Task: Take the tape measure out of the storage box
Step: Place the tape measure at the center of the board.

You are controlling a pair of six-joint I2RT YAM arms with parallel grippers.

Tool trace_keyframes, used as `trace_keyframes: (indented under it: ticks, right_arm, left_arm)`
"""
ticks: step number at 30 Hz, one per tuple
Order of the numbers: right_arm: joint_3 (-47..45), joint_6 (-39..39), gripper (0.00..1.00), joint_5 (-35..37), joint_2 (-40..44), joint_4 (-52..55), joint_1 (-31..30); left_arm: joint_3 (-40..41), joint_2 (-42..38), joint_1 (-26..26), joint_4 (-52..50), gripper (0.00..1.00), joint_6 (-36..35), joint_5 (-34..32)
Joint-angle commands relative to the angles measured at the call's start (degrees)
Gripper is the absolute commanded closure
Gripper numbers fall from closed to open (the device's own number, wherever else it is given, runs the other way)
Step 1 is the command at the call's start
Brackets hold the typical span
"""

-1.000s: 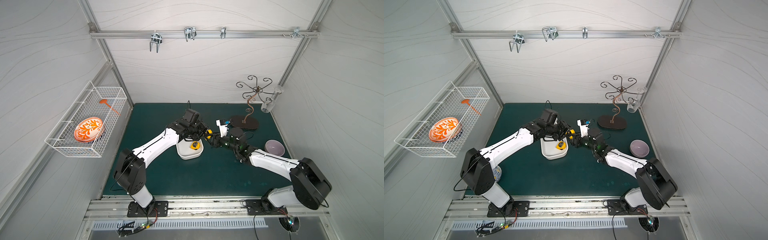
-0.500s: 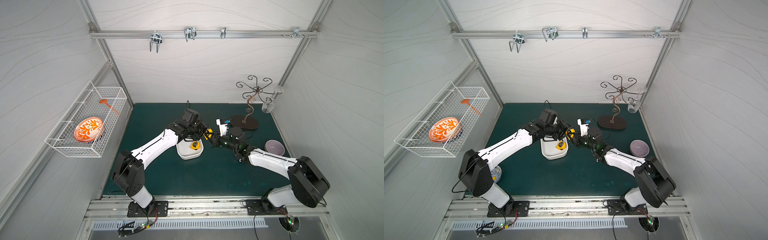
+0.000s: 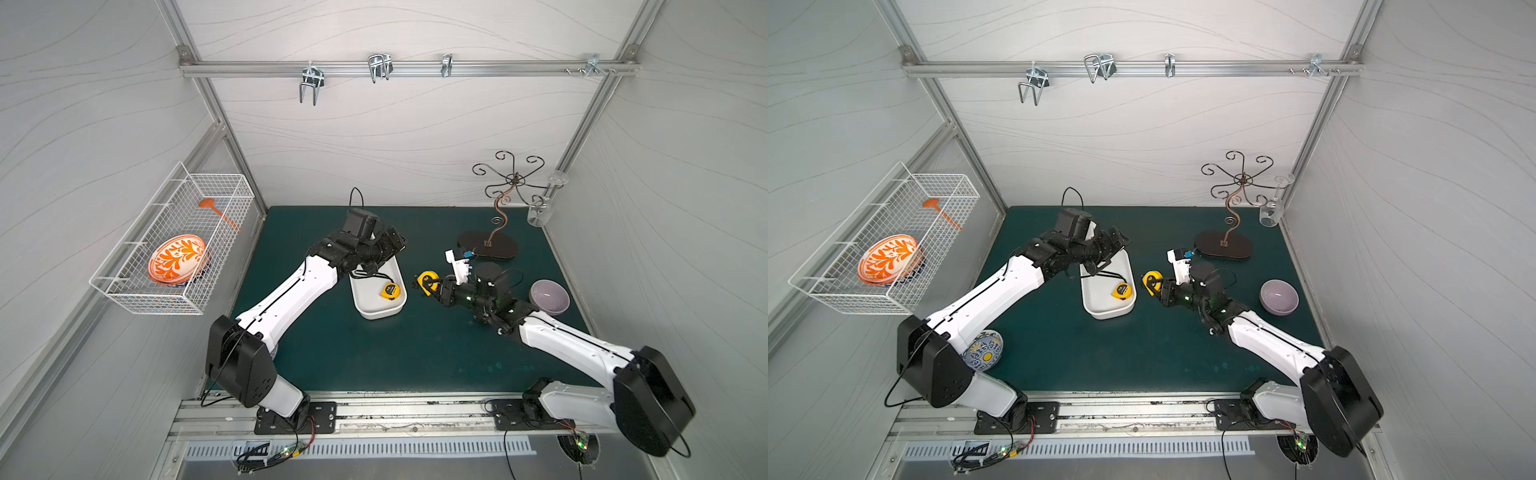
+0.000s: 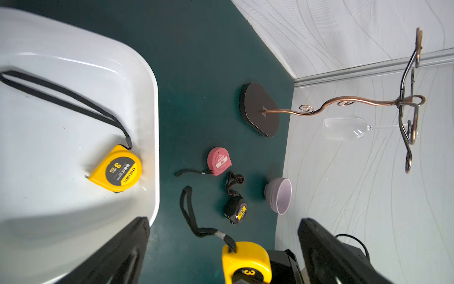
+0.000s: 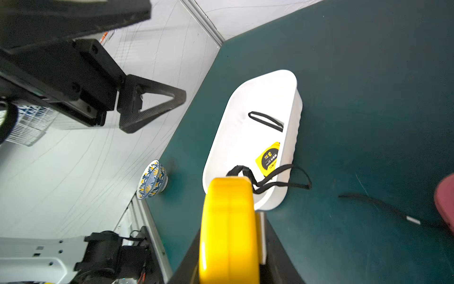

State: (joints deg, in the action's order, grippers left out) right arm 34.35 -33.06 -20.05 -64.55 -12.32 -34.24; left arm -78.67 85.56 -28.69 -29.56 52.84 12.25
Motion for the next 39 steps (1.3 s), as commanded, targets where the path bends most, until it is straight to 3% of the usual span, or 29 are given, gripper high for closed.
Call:
trace_keyframes:
  ticks: [1, 10, 20, 26, 31, 34, 37, 39]
  right_arm:
    - [-1.7, -2.7, 1.0, -7.2, 2.7, 8.3, 3.7]
    - [-4.1, -0.3, 0.97, -21.8, -6.0, 10.7, 9.7]
    - [0.8, 6.1, 0.94, -22.1, -20.5, 17.9, 12.2]
    - [2.2, 7.6, 0.91, -19.4, -23.6, 22.4, 12.2]
    - [1.7, 8.8, 0.81, -17.0, -24.7, 24.8, 12.3]
    - [1.6, 8.2, 0.66, -14.9, -24.0, 25.6, 11.8]
    - [1.8, 7.6, 0.57, -13.0, -22.5, 27.5, 11.8]
    - [1.9, 7.5, 0.43, -11.5, -20.5, 29.3, 11.7]
  left_arm:
    - [-1.8, -1.2, 0.6, -2.7, 0.0, -8.3, -1.2]
    - [-3.2, 1.7, 1.5, -7.8, 0.0, -17.4, -3.7]
    - [-12.1, 6.8, 1.4, -15.5, 0.0, -16.5, -0.7]
    - [-11.7, 5.5, 1.3, -21.8, 0.0, -19.4, -4.3]
    - [-9.2, 5.3, 1.2, -24.7, 0.0, -22.1, -4.4]
    - [-7.8, 5.1, 1.2, -25.2, 0.0, -23.2, -4.5]
    - [-7.8, 5.9, 1.2, -26.5, 0.0, -24.4, -5.6]
    - [-8.2, 6.7, 1.2, -27.9, 0.0, -25.2, -7.1]
